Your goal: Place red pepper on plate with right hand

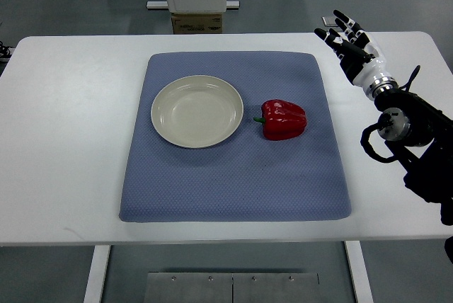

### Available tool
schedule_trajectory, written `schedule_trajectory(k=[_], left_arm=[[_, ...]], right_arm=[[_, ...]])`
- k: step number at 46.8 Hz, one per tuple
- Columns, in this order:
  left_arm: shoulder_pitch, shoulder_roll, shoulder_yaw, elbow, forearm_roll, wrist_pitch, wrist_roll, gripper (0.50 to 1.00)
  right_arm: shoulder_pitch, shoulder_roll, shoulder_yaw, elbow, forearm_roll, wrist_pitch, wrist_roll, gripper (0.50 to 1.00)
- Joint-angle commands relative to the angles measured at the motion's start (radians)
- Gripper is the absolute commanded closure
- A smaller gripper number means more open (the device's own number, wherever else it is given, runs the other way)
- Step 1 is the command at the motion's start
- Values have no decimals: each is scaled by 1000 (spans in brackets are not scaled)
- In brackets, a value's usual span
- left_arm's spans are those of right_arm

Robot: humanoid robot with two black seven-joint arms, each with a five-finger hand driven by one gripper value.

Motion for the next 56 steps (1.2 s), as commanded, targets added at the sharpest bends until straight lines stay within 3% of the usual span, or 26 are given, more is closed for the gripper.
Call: schedule_trajectory(k=[1, 56], left_arm=[[-3, 0, 0, 0, 2, 0, -2, 500], [2, 0, 0, 0, 0, 0, 0, 500]], right_arm=[[3, -2, -3, 0, 0, 0, 0, 500], [44, -6, -46, -2, 0, 0, -6, 500]])
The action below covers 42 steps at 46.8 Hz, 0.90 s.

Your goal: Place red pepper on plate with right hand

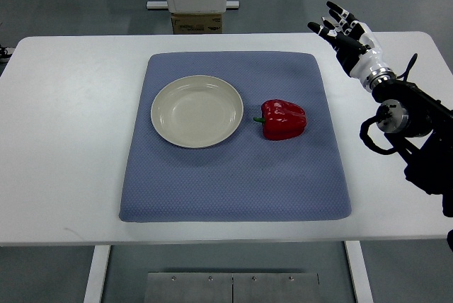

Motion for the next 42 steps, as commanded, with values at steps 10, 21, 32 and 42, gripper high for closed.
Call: schedule_trajectory(k=[10, 21, 32, 42], left_arm=[[0, 0, 0, 0, 0, 0, 1, 500], [0, 0, 0, 0, 0, 0, -1, 500], [0, 0, 0, 0, 0, 0, 1, 500], [0, 0, 0, 0, 0, 0, 1, 500]], right_arm=[[0, -1, -34, 0, 0, 0, 2, 500], [2, -7, -42, 0, 0, 2, 3, 500], [26, -7, -95, 2, -3, 0, 3, 500], [74, -22, -198, 18, -14, 2, 8, 502]])
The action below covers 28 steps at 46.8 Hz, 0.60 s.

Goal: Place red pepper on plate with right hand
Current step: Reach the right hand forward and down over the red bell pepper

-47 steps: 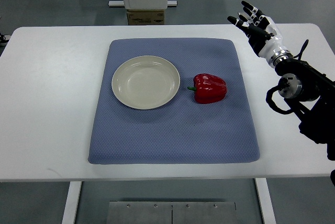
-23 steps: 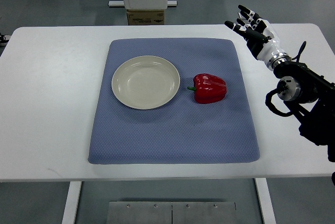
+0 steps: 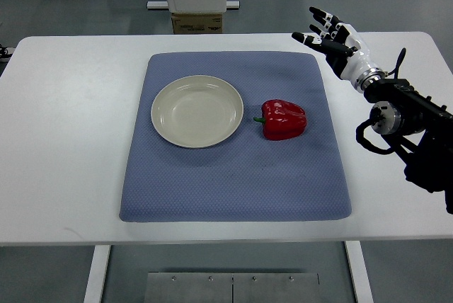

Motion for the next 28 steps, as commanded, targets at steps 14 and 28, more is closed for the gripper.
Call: schedule_trajectory(k=[14, 28], left_arm=[[0, 0, 0, 0, 0, 0, -1, 500], [0, 0, 0, 0, 0, 0, 0, 500]], right_arm=[[61, -98, -139, 114, -234, 74, -1, 505], [172, -144, -369, 177, -341, 84, 0, 509]])
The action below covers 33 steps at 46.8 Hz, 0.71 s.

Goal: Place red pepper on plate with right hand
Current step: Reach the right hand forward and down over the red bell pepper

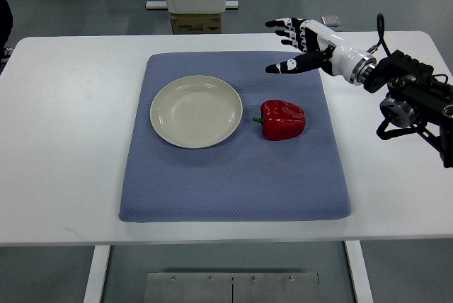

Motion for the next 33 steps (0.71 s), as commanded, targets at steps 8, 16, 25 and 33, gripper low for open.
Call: schedule_trajectory(k=[8, 16, 25, 33], left_arm=[[0, 0, 0, 0, 0, 0, 0, 500], [0, 0, 0, 0, 0, 0, -1, 500], [0, 0, 0, 0, 0, 0, -1, 500], [0, 0, 0, 0, 0, 0, 0, 500]], right_arm=[[34, -1, -119, 6, -157, 8, 0, 509], [45, -1, -171, 6, -222, 14, 2, 509], [77, -4, -229, 15, -257, 28, 22, 511], [93, -41, -237, 40, -271, 46, 22, 513]])
